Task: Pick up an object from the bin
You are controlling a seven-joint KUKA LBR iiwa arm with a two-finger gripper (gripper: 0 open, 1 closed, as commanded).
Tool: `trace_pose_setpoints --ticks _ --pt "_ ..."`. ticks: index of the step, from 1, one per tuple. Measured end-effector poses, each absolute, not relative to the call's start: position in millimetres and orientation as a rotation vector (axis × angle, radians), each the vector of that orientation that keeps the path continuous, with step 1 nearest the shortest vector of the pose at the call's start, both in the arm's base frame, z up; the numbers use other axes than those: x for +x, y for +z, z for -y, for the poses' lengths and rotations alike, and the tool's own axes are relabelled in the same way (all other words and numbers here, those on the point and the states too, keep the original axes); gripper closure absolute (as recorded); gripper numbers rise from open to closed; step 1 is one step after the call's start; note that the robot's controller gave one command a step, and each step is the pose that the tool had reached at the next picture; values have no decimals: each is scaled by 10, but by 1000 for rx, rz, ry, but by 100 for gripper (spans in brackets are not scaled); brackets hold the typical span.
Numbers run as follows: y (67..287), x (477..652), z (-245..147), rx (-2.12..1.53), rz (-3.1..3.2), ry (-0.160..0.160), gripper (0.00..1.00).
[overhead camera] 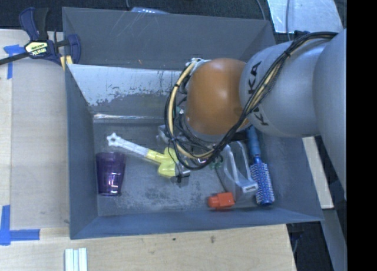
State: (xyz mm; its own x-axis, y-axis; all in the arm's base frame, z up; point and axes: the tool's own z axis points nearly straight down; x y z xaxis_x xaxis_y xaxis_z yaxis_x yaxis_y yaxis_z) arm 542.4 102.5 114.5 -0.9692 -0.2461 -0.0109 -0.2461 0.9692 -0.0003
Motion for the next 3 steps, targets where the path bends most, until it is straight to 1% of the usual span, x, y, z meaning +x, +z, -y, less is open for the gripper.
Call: trace_pose_setpoints --ticks 1,2,3 --pt "713 5661 -1048 -427 -3101 3 100" --pt "713 5662 -1048 -427 -3101 3 100" --pt "2085 5644 -1013 -425 -3096 3 100"
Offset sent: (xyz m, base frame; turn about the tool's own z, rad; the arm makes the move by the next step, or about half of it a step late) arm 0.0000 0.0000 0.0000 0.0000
